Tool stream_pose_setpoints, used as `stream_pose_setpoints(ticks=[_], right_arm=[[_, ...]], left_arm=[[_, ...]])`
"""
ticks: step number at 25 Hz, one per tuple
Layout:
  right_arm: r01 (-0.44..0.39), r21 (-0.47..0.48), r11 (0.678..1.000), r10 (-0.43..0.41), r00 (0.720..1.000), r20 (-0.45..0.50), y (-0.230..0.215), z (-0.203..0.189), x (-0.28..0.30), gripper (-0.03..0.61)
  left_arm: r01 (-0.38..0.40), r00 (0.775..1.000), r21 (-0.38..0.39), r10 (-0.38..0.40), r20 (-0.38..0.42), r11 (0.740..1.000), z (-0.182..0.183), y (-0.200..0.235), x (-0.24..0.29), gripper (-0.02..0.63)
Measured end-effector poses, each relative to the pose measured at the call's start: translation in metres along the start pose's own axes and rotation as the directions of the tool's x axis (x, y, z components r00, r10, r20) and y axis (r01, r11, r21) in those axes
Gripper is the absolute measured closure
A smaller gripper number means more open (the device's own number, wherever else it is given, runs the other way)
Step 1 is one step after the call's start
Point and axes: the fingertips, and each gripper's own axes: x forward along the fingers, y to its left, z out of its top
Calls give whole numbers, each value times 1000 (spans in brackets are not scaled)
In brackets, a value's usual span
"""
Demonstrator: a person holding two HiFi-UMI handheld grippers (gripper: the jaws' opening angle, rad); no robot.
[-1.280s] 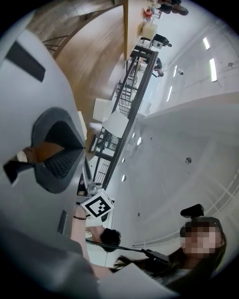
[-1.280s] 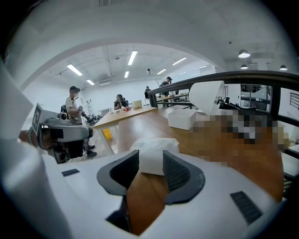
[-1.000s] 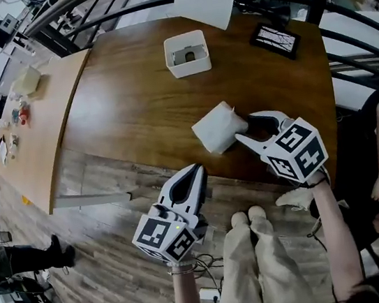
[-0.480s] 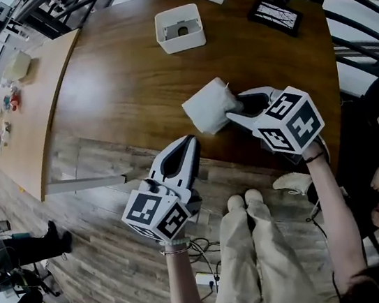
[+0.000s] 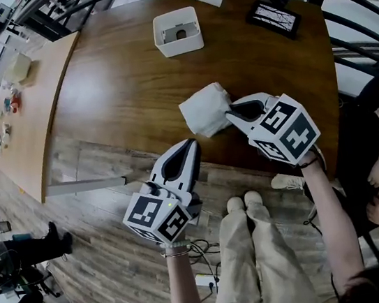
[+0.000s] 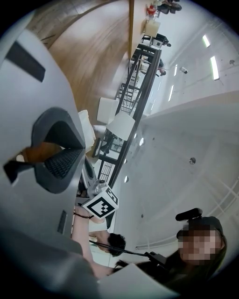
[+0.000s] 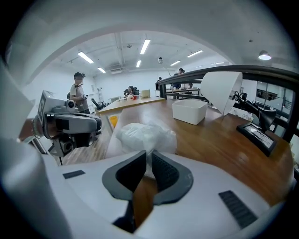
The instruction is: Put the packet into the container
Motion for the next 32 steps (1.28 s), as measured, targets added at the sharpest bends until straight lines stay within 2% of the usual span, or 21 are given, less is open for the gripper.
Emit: stream_pose_setpoints(ticks=[7, 13, 20, 26, 32], right_arm=[[3, 57, 998, -8, 997, 80, -9, 8, -12, 531], [14, 72, 997, -25, 989, 148, -16, 32, -34, 531], [20, 91, 996, -39, 975, 218, -15, 79, -72, 531], [32, 61, 998, -47, 962, 268, -21, 119, -104, 531], [45, 64, 997, -63, 949, 310, -30, 145, -119, 531]], left_arm=[[-4, 1000, 12, 4, 9, 1000, 7, 3, 3, 609], [-5, 1000, 20, 5, 28, 1000, 25, 2, 6, 609], [-12, 997, 57, 7, 78, 998, 86, -9, -4, 609], [-8, 992, 105, -5, 124, 994, 131, -24, -4, 609], [-11, 988, 130, -10, 156, 992, 159, -28, -5, 609]])
